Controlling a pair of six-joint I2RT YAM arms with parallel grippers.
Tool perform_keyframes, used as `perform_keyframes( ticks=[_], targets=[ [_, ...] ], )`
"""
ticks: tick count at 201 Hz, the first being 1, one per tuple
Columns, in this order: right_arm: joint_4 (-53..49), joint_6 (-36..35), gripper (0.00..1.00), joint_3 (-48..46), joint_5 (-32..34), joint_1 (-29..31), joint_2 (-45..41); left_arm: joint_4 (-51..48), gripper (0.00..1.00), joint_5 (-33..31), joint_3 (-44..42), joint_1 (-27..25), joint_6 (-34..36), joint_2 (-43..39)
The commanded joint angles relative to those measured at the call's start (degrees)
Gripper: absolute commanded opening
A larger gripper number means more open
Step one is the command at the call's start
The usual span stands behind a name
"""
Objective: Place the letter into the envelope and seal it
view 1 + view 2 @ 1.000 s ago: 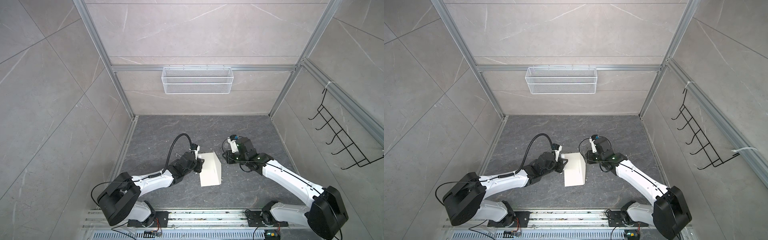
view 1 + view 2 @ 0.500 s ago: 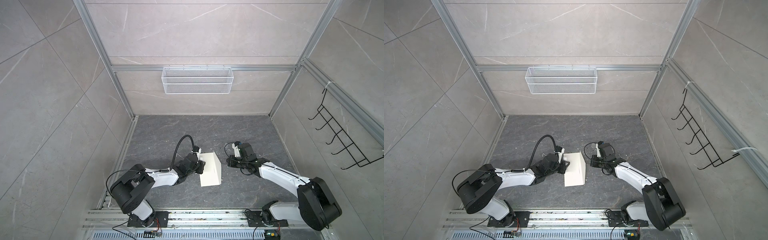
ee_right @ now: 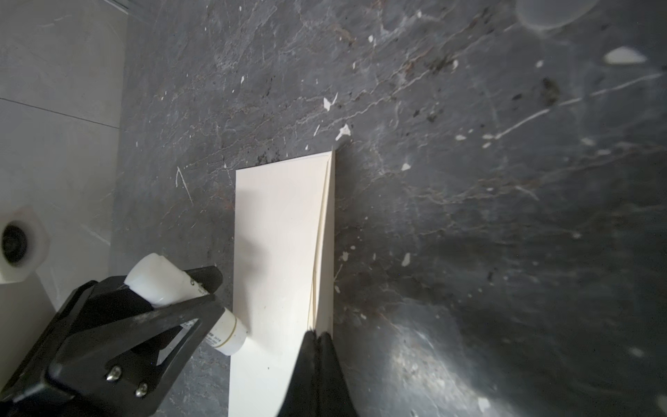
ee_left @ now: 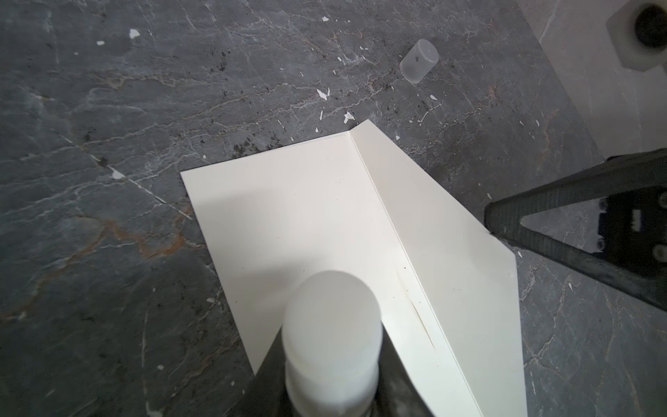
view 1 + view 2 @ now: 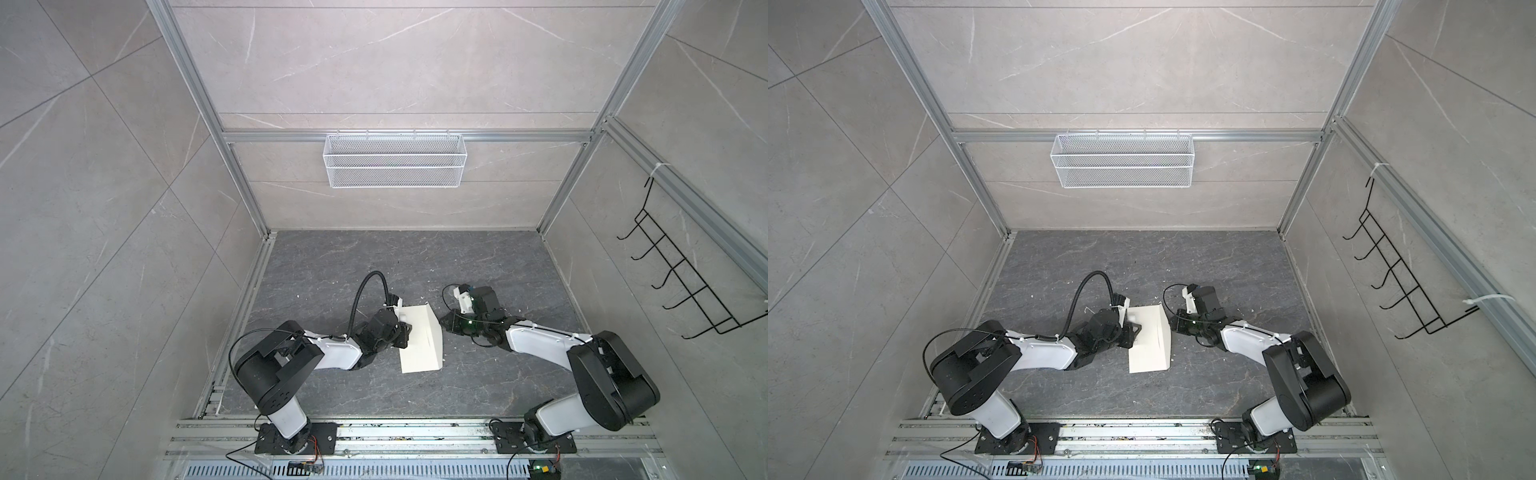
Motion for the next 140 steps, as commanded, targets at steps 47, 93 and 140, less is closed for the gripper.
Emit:
perform_keyframes(
  ticks=[47,93,140],
  targets=[
    [7.1,4.0,0.0,0.1,-5.1,3.0,4.9,2.5,0.0,-0.3,-0.2,0.0,-0.8,1.5],
    [7.2,4.1,0.0,1.4,-4.9,5.3,7.4,2.5,0.0,-0.4,-0.3,0.1,-0.9,1.6],
    [6.4,3.8,0.0,3.1,-3.6,7.8,10.6,2.8,0.0,-0.3,-0.5,0.1,-1.0,1.9]
  ],
)
